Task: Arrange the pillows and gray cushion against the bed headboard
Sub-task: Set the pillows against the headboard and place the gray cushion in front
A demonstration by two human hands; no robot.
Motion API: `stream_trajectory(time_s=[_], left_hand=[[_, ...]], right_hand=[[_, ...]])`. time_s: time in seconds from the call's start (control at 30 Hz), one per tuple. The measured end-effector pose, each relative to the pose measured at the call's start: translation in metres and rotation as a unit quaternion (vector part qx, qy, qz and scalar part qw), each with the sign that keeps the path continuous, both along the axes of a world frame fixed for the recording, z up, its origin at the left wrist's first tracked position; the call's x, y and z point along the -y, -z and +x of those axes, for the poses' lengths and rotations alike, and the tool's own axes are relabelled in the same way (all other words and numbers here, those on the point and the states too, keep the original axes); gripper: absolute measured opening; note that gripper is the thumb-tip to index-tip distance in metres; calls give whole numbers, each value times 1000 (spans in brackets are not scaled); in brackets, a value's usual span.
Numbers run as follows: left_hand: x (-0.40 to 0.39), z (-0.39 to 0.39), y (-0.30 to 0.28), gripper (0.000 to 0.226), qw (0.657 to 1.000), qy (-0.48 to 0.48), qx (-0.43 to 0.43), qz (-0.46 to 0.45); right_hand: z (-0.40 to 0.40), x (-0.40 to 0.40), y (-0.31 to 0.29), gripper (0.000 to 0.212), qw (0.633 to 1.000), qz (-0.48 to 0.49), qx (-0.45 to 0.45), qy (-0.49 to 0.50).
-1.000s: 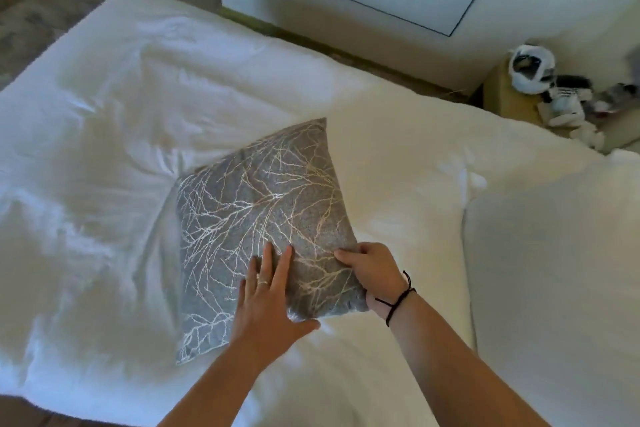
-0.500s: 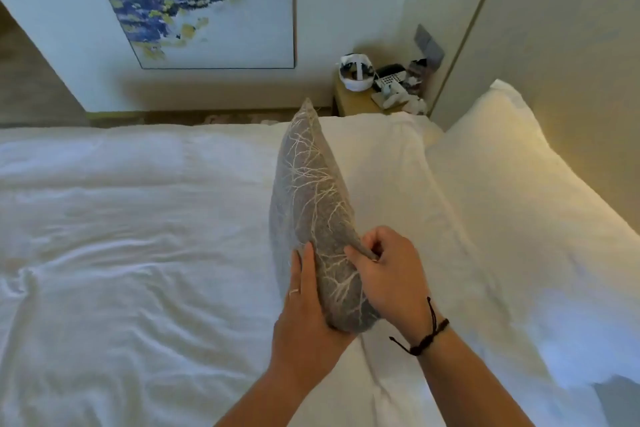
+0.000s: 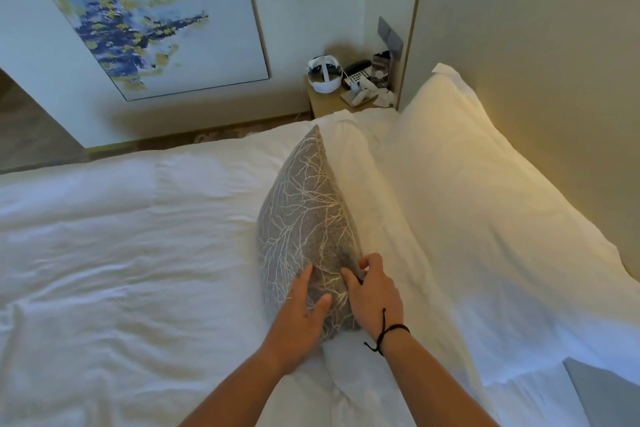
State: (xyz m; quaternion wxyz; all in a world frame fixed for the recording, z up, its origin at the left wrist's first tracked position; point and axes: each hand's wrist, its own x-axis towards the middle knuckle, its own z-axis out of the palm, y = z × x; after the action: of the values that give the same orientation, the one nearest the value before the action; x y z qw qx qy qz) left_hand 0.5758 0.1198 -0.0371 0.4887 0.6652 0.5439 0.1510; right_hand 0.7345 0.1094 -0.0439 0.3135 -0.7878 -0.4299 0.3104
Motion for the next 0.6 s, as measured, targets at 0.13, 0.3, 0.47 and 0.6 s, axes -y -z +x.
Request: stream_trajectory(time_s=[0.13,0.3,0.47,0.6], left_hand=[[2,9,5,80,1000,6,-20,5],[7,13,12,92,996,55,-60,31],[13,28,8,91,984,93,-95,119],[16,48,-4,78,970,107,-126,180]], right_hand=[[6,8,6,34,1000,-20,0,10],[13,24,12,50,999,-44,0,5],[15,64,-3,48,995,0,18,96],[34,106,-18,42,990,-34,34,134]])
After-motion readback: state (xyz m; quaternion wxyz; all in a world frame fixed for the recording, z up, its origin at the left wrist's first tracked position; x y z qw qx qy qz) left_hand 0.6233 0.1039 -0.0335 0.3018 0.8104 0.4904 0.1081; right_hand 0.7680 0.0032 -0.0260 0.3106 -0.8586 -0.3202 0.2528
